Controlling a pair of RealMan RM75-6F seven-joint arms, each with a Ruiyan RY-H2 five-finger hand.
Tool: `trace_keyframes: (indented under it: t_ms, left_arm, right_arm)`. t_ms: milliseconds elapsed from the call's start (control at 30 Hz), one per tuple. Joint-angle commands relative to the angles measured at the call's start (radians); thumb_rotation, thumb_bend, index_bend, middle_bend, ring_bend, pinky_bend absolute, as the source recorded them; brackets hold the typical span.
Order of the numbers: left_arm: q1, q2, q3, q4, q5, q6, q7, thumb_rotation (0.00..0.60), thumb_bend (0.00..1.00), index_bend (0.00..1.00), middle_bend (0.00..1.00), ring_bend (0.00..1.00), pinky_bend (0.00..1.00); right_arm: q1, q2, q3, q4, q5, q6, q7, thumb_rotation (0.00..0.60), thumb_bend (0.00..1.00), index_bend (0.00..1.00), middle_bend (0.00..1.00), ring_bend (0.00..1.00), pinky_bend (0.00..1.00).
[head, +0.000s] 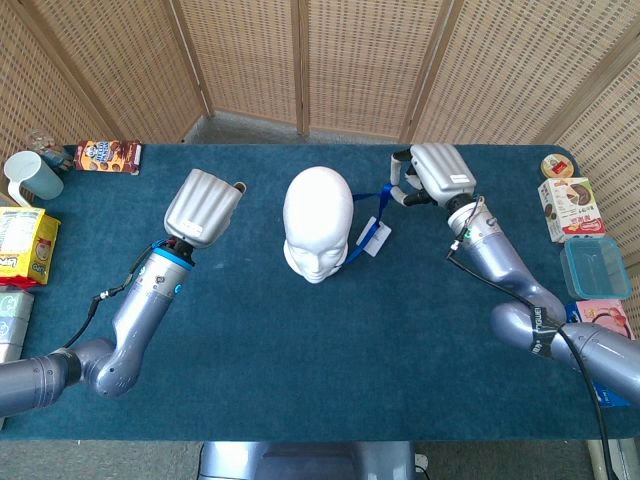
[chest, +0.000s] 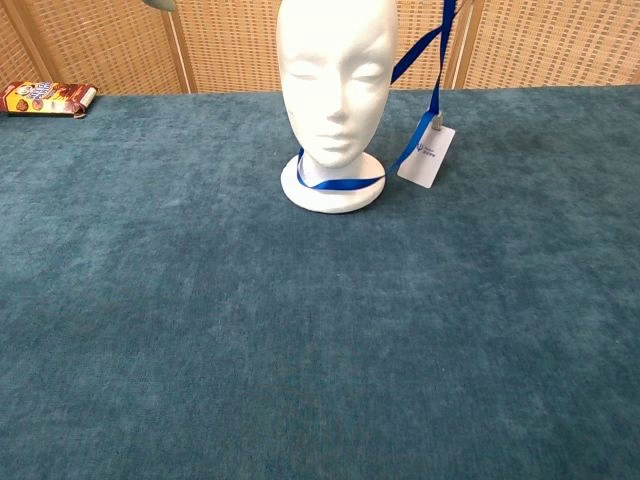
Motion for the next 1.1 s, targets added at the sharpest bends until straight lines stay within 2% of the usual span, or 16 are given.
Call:
trace_keyframes:
  t_ms: [33,67,133,333,400,500,700,867,1000,1100]
  left_arm:
    - [0.0,0.002,-0.001,-0.005,0.0,0.005,-0.005,0.6,0.11,0.63,1.0,1.0,1.0]
    - [0.001,0.003,0.0,-0.007,0.002,0.007,-0.006,0.6,0.1,0.63,1.0,1.0,1.0]
    - [0.001,0.005,0.002,-0.01,0.004,0.01,-0.008,0.6,0.09,0.63,1.0,1.0,1.0]
    - [0.008,0.012,0.004,-0.013,0.004,0.02,-0.028,0.587,0.07,0.63,1.0,1.0,1.0]
    - [0.011,0.014,0.005,-0.016,0.001,0.024,-0.035,0.554,0.07,0.63,1.0,1.0,1.0]
    - [0.021,0.022,0.007,-0.024,-0.001,0.032,-0.047,0.468,0.07,0.63,1.0,1.0,1.0]
    - [0.056,0.05,0.022,-0.052,0.007,0.057,-0.075,0.409,0.07,0.62,1.0,1.0,1.0]
    - [0.132,0.11,0.043,-0.132,0.01,0.115,-0.13,0.303,0.06,0.6,1.0,1.0,1.0]
    - [0.177,0.144,0.054,-0.183,0.018,0.144,-0.174,0.248,0.06,0.59,0.94,0.9,0.98]
    - [0.222,0.165,0.061,-0.228,0.03,0.171,-0.238,0.231,0.06,0.59,0.86,0.8,0.9]
  right_arm:
    - [0.003,0.009,-0.001,-0.006,0.01,-0.021,0.008,0.282,0.36,0.51,1.0,1.0,1.0]
    - [0.005,0.012,-0.002,-0.007,0.013,-0.028,0.009,0.238,0.34,0.49,1.0,1.0,1.0]
    - [0.008,0.016,-0.004,-0.007,0.015,-0.035,0.008,0.192,0.31,0.47,1.0,1.0,1.0]
    - [0.016,0.019,-0.015,-0.006,0.038,-0.047,-0.005,0.118,0.25,0.42,1.0,1.0,1.0]
    - [0.016,0.02,-0.016,-0.007,0.042,-0.043,-0.007,0.117,0.25,0.42,1.0,1.0,1.0]
    - [0.01,0.021,-0.015,-0.014,0.044,-0.025,-0.006,0.116,0.25,0.42,1.0,1.0,1.0]
    - [-0.017,0.031,-0.009,-0.036,0.037,0.02,0.012,0.116,0.25,0.42,1.0,1.0,1.0]
    - [-0.085,0.082,-0.007,-0.123,0.014,0.095,0.04,0.117,0.25,0.42,0.97,1.0,1.0]
    - [-0.135,0.112,-0.009,-0.183,-0.005,0.151,0.059,0.117,0.26,0.42,0.88,0.99,0.98]
    - [-0.179,0.137,-0.016,-0.23,-0.023,0.196,0.07,0.12,0.27,0.42,0.81,0.93,0.93]
